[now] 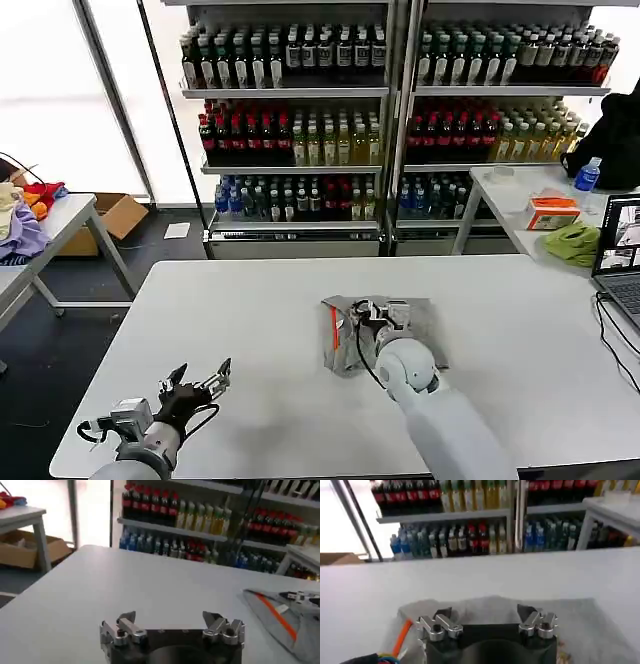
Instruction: Fold and organize the clothes.
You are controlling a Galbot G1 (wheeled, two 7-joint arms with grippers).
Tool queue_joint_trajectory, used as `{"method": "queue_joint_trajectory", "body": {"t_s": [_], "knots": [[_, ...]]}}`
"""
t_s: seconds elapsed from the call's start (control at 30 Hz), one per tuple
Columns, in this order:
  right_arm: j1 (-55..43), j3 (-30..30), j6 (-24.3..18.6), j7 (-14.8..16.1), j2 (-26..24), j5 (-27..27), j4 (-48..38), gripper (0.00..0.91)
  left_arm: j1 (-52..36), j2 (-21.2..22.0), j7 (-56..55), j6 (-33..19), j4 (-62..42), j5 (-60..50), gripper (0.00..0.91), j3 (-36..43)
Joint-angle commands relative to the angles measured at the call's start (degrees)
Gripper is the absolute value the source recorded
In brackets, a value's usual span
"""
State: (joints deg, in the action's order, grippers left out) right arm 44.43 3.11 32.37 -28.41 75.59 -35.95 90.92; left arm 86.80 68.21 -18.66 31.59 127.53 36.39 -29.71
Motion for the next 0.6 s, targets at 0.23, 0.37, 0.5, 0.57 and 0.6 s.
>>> {"method": "queue_joint_trajectory", "body": {"t_s": [0.23,0.37,0.5,0.57,0.6], "knots": [[18.4,17.5,-6.6,5.0,-14.9,15.3,24.7,0.907,-3.5,0.5,2.4,-11.5,-1.1,-11.3,0.907,-1.3],[25.5,23.1,-8.4,5.2,-16.0,12.5,25.4,0.907,-5.0,0.4,2.1,-13.0,-2.8,-14.1,0.907,-1.8],[28.2,26.1,-8.9,4.6,-14.0,12.1,25.9,0.907,-6.8,0.3,1.3,-14.0,-4.2,-12.2,0.907,-1.5],[28.9,26.8,-8.9,4.7,-12.8,12.2,26.7,0.907,-6.9,0.3,1.3,-13.8,-4.3,-12.1,0.907,-1.3],[29.0,26.9,-8.9,4.7,-12.5,12.3,27.0,0.907,-6.9,0.2,1.3,-13.8,-4.3,-12.1,0.907,-1.2]]}}
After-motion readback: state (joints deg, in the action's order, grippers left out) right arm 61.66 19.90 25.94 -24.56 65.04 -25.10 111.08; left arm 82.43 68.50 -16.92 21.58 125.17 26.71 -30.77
